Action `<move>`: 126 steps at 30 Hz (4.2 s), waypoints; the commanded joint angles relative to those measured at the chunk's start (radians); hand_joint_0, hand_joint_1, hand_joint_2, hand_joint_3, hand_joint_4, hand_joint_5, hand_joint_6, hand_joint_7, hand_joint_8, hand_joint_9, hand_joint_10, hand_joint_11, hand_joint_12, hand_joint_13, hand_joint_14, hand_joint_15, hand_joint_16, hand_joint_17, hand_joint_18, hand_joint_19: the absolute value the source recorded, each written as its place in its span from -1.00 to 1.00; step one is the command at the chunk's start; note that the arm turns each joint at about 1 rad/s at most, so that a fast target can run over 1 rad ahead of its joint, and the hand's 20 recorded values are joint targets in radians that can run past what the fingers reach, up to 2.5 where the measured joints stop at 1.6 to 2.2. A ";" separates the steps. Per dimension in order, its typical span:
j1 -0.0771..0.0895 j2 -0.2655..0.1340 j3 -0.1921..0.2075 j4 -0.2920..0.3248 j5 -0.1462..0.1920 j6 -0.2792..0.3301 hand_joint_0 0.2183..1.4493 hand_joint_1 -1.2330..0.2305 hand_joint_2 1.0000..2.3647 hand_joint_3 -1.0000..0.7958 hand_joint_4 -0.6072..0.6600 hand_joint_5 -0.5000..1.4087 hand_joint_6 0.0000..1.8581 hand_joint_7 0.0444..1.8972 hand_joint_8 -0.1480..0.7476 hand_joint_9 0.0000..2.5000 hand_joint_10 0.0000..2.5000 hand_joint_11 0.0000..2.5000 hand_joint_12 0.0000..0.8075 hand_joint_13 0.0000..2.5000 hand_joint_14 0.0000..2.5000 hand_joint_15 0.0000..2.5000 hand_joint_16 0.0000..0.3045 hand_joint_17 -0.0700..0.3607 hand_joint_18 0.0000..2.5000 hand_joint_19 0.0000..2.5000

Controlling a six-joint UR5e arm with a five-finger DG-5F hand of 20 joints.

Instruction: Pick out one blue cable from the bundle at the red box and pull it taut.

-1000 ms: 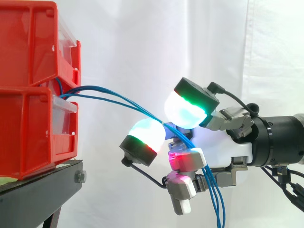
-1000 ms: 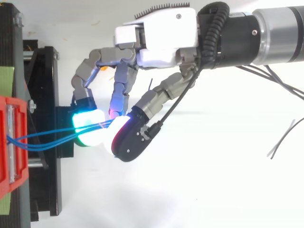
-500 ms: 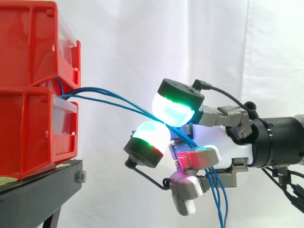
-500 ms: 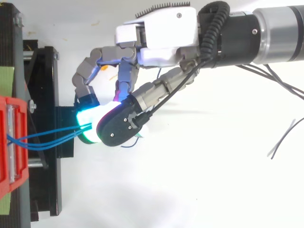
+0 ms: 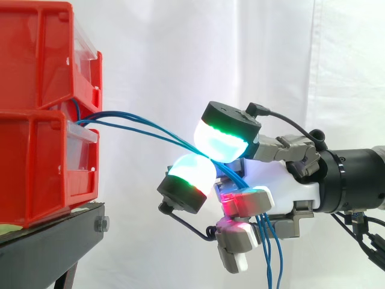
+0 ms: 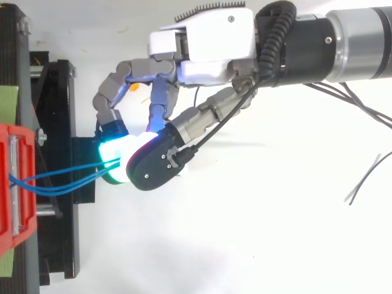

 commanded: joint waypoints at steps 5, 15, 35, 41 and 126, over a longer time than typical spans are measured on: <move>-0.001 0.000 -0.006 0.000 -0.001 0.002 -0.13 -0.54 -0.98 -0.31 -0.12 -0.57 0.03 0.15 -0.03 0.06 -0.97 -0.26 -0.16 -0.08 -0.98 -0.41 -0.70 -0.20 -0.26 -0.46; -0.001 0.000 -0.006 0.003 -0.001 0.000 -0.15 -0.52 -1.00 -0.44 -0.19 -0.57 0.04 0.11 -0.04 0.09 -0.97 -0.25 -0.17 -0.07 -0.98 -0.41 -0.71 -0.21 -0.24 -0.46; -0.003 0.000 -0.006 0.008 -0.001 0.002 -0.52 -0.33 -1.00 -0.44 -0.07 -0.55 0.02 -0.06 -0.06 0.13 -0.98 -0.25 -0.12 -0.05 -0.98 -0.41 -0.68 -0.16 -0.22 -0.47; -0.003 0.000 -0.006 0.008 -0.001 0.002 -0.51 -0.11 -1.00 -0.44 -0.02 -0.56 0.01 -0.02 -0.04 0.09 -0.98 -0.27 -0.13 -0.08 -0.98 -0.41 -0.67 -0.16 -0.24 -0.47; -0.003 0.000 -0.006 0.008 -0.001 0.002 -0.15 -0.57 -0.97 -0.16 -0.19 -0.57 0.02 0.13 -0.12 0.12 -0.97 -0.22 -0.16 -0.04 -0.98 -0.38 -0.71 -0.21 -0.24 -0.45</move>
